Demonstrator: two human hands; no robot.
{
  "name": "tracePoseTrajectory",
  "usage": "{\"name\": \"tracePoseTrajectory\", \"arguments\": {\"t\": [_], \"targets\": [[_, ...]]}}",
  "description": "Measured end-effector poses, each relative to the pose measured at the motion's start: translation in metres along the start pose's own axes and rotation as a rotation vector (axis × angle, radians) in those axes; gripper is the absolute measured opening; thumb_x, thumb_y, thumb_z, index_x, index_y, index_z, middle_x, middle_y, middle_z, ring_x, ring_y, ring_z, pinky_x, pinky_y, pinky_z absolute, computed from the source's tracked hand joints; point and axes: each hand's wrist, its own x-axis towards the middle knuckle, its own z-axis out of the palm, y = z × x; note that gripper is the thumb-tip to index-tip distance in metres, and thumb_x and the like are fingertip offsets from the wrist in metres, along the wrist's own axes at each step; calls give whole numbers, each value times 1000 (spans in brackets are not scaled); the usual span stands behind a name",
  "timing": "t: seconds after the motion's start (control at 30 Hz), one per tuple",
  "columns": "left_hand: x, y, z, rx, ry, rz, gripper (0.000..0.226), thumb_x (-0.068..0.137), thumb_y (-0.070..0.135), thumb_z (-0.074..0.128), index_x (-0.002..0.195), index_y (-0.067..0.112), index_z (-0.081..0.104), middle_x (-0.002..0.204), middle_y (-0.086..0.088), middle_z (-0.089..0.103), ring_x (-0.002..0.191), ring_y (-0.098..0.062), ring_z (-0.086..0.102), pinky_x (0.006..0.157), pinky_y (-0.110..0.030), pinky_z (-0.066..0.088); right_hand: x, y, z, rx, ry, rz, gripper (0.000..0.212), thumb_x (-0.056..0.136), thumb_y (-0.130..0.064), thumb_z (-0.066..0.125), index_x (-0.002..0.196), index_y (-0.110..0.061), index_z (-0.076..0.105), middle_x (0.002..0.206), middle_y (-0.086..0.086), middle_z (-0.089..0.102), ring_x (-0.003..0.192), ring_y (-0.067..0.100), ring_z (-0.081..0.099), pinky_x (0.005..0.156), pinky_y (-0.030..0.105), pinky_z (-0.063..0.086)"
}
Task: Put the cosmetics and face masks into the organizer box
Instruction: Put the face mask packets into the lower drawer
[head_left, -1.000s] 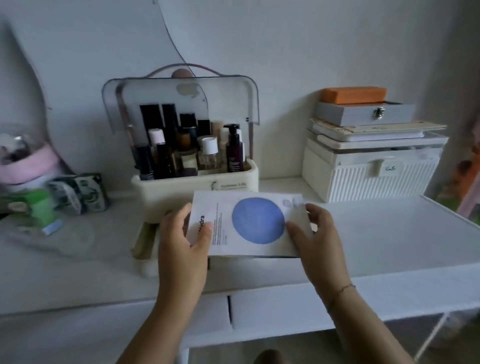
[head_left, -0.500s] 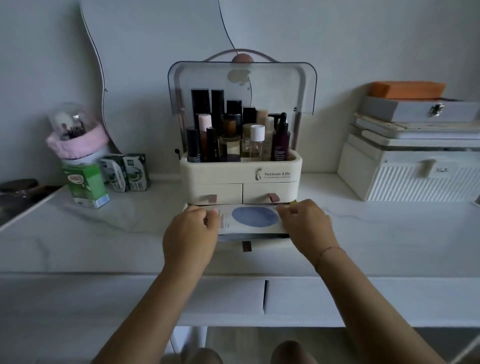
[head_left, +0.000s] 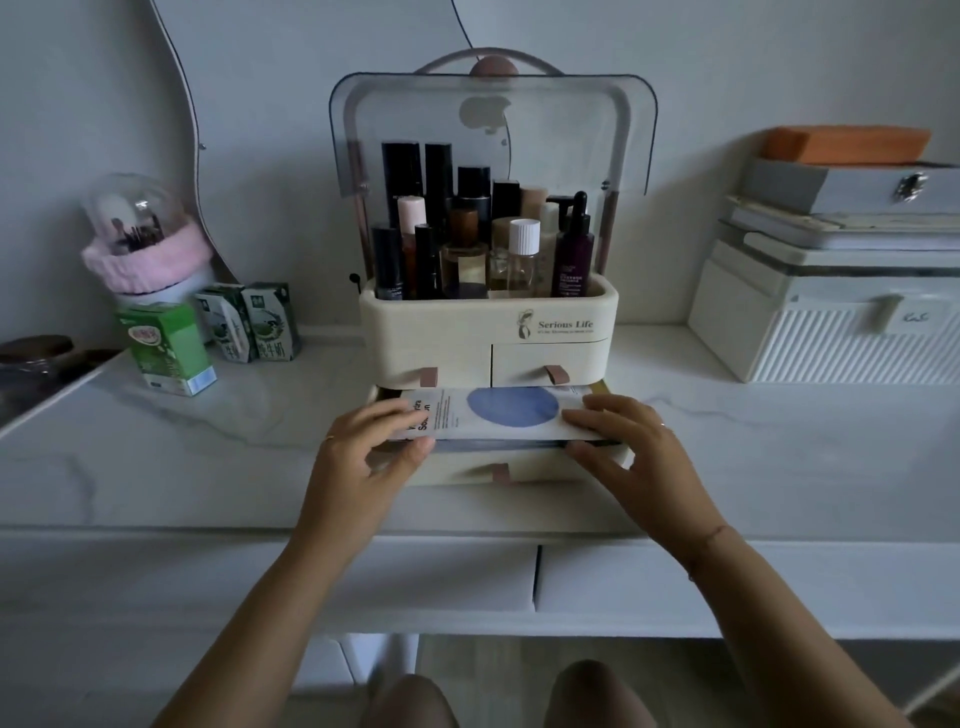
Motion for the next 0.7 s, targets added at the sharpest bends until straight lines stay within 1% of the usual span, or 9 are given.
{"name": "tracePoseTrajectory", "arguments": {"t": [0.13, 0.17, 0.3, 0.4, 0.47, 0.53, 0.6, 0.67, 0.7], "targets": [[1, 3, 9, 12, 91, 10, 13, 83, 12, 69, 93, 12, 76, 106, 1, 66, 109, -18, 56, 86, -1, 36, 3, -4, 12, -26, 22, -13, 26, 84, -27, 67, 110, -20, 70, 124, 0, 61, 119, 21, 49, 103, 41, 36], [1, 3, 10, 36, 95, 35, 12, 84, 13, 68, 92, 10, 76, 103, 0, 67, 107, -21, 57, 87, -5, 39, 1, -4, 15, -59, 25, -20, 27, 85, -29, 66, 111, -21, 69, 126, 0, 59, 122, 22, 47, 105, 39, 32], [-4, -4, 7, 245, 27, 204, 28, 82, 38, 62, 93, 16, 75, 104, 3, 70, 104, -20, 60, 93, -44, 45, -10, 0, 20, -225, 113, -160, 23, 86, -32, 65, 108, -26, 69, 122, -1, 61, 119, 21, 51, 111, 47, 24], [-4, -9, 4, 294, -41, 232, 30, 82, 41, 60, 96, 19, 75, 106, 5, 69, 102, -19, 62, 89, -47, 46, -11, 1, 23, -269, 104, -209, 18, 86, -27, 65, 103, -26, 70, 107, -6, 66, 109, 18, 59, 111, 50, 24], [-2, -9, 5, 259, -26, 215, 31, 80, 41, 63, 96, 17, 75, 106, 3, 69, 101, -19, 62, 89, -46, 47, -7, 1, 24, -248, 122, -190, 18, 84, -27, 68, 102, -26, 70, 110, -3, 66, 111, 22, 57, 110, 50, 25], [-1, -12, 7, 256, 32, 155, 40, 73, 38, 73, 104, 13, 72, 117, -4, 63, 110, -23, 57, 97, -42, 43, -4, 2, 24, -213, 159, -104, 36, 78, -30, 74, 113, -24, 66, 128, 4, 56, 122, 28, 48, 109, 50, 26], [-2, -17, 7, 200, 39, -38, 67, 68, 31, 82, 127, 13, 57, 139, -7, 46, 129, -22, 40, 105, -33, 31, -1, 5, 21, -117, 146, 47, 68, 71, -36, 78, 131, -21, 51, 144, 8, 39, 131, 30, 36, 109, 47, 28], [-1, -27, 3, 75, -9, -261, 90, 67, 34, 81, 143, 19, 34, 148, 0, 35, 135, -16, 34, 105, -28, 29, 3, 9, 18, 59, 76, 186, 89, 69, -39, 79, 142, -19, 34, 148, 6, 32, 133, 24, 35, 105, 35, 33], [0, -30, 1, 15, -37, -348, 95, 68, 37, 80, 146, 21, 28, 145, 5, 39, 131, -12, 40, 102, -28, 32, 5, 12, 17, 135, 44, 246, 94, 69, -40, 78, 145, -18, 27, 147, 4, 33, 131, 21, 37, 100, 28, 34]]}}
